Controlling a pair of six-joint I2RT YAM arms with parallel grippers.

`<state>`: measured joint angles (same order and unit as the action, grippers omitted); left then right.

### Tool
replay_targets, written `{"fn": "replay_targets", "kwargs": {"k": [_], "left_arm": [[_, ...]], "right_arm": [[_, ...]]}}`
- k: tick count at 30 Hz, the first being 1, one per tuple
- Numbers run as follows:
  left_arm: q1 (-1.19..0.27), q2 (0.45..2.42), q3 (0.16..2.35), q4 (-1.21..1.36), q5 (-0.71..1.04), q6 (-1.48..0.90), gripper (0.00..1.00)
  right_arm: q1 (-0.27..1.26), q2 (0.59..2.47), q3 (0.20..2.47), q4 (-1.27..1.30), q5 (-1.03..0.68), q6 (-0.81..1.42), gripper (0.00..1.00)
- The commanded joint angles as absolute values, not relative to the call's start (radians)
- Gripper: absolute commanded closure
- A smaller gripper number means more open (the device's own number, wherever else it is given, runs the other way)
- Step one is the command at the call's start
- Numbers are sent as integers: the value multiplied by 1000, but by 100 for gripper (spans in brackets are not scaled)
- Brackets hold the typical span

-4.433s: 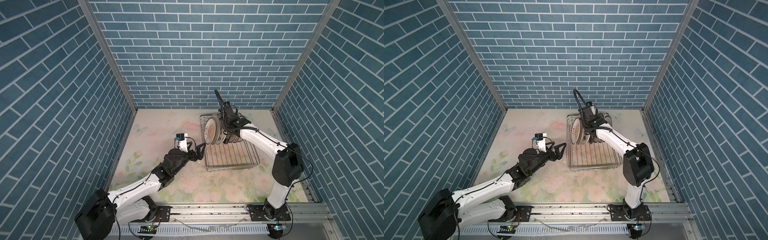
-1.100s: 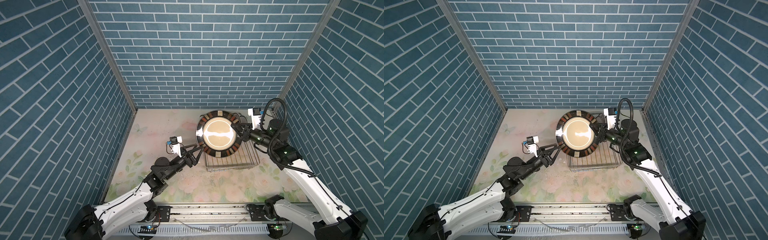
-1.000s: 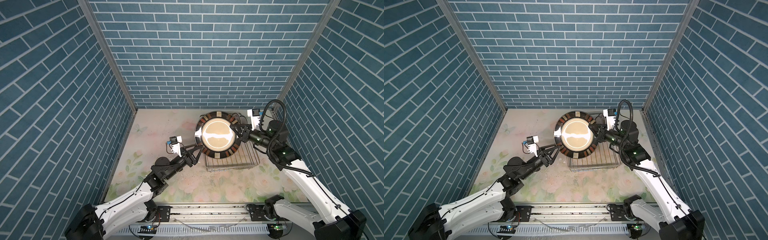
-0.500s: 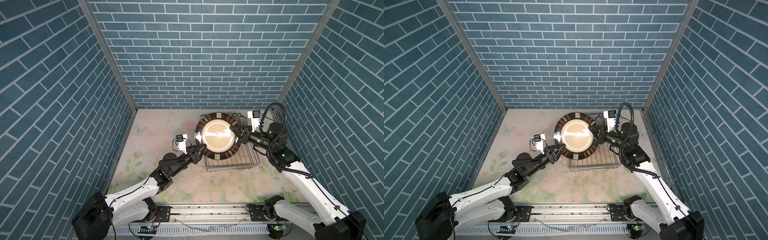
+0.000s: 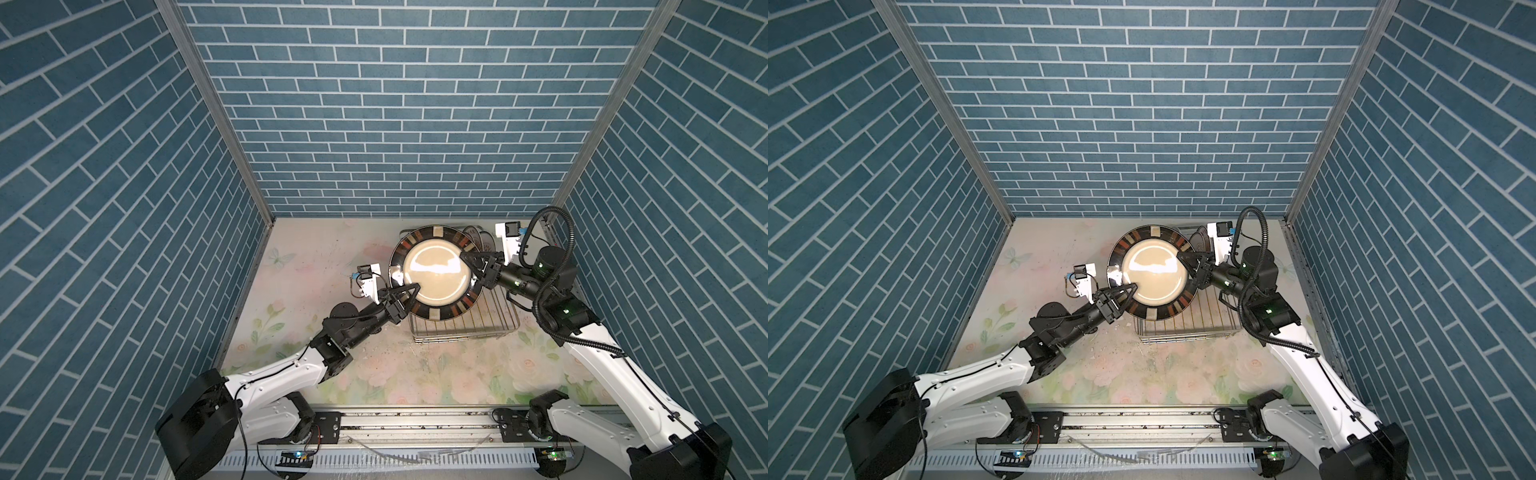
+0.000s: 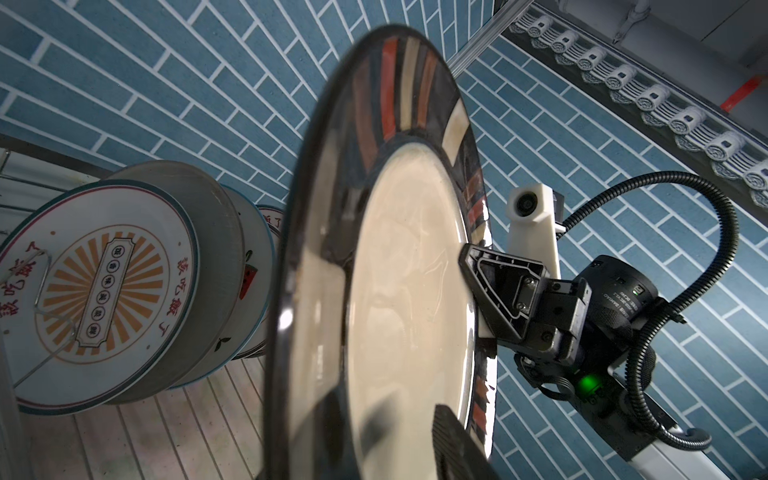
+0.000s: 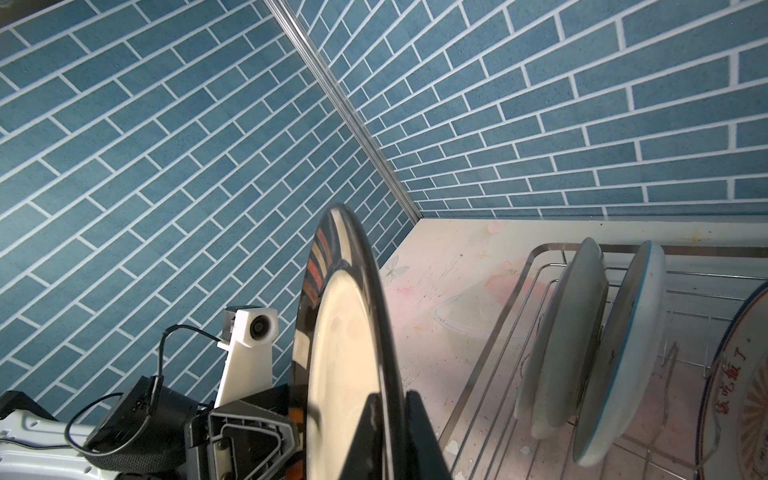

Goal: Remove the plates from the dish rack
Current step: 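Hold the plate up with the right gripper while the left gripper grasps its rim, then carry the plate away with the left gripper while the right gripper withdraws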

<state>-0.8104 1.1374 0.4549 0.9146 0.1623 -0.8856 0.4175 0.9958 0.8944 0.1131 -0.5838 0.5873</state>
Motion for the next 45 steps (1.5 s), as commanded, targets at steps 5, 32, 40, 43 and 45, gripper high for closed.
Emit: {"fn": "replay_targets", "kwargs": {"k": [5,32,40,43,45], "left_arm": [[-816,1160,457,986,158,-904,73],[-815,1156,462,908,120,-912,100],[-812,1179,453,939,119,-941,100],[-800,1190,450,960,136,-977,100],[-786,1195,441,987,148,-998,100]], "right_arm": [[413,995,904,268,-591,662,100],[416,1061,896,299,-634,681,54],[415,1094,914,274,-640,688,33],[416,1108,921,269,-638,689,33],[416,1114,925,262,-633,689,32]]}}
